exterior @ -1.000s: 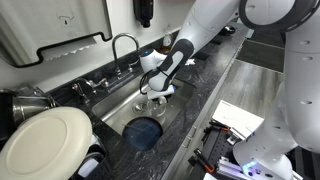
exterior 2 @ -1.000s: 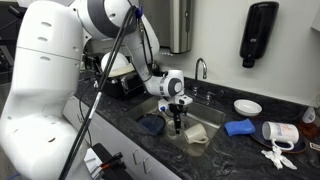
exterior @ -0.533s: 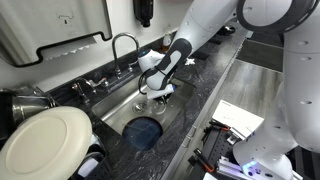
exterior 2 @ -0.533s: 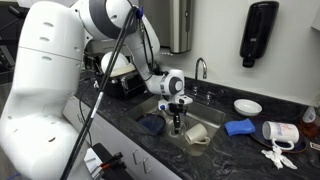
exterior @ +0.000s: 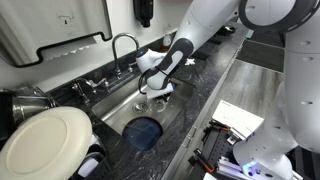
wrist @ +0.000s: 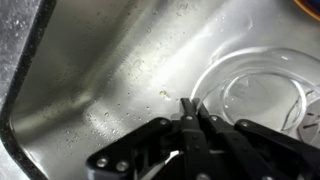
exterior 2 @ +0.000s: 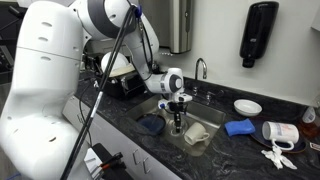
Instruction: Pick the glass bowl in the sink and put it on the counter
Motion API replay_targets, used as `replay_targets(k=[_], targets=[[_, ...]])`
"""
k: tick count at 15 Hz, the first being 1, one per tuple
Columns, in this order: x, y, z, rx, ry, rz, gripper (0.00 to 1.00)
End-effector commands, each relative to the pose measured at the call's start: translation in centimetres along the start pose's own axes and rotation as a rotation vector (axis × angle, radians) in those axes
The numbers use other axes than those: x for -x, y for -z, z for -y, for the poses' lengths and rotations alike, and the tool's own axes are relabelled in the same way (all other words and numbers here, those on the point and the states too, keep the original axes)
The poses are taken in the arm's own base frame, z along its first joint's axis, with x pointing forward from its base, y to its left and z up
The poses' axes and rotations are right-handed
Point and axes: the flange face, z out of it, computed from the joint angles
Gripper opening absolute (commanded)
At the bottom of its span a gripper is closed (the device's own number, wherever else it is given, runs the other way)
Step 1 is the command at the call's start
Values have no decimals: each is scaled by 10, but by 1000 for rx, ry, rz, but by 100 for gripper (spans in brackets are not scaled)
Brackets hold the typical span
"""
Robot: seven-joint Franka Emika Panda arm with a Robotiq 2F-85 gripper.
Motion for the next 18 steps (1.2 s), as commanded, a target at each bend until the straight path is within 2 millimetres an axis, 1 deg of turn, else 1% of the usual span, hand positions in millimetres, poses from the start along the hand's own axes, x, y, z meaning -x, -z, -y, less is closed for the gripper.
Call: replay_targets(k=[1,4,6,8,12,14,16,18], targets=[[-8,25,-19,16,-26,-36,1],[-19,35,-35,3,-38,-18,1],[-27,40,-50,-9,-32,23,1],[-40,44,-74,-6,-31,67,1],[-75,54,-132,22,-81,154,1],[-91,60,-156,9,-112,191,1],[-103,68,-171,-31,-133,221,1],[-113,77,-178,-71,-139,249,1]])
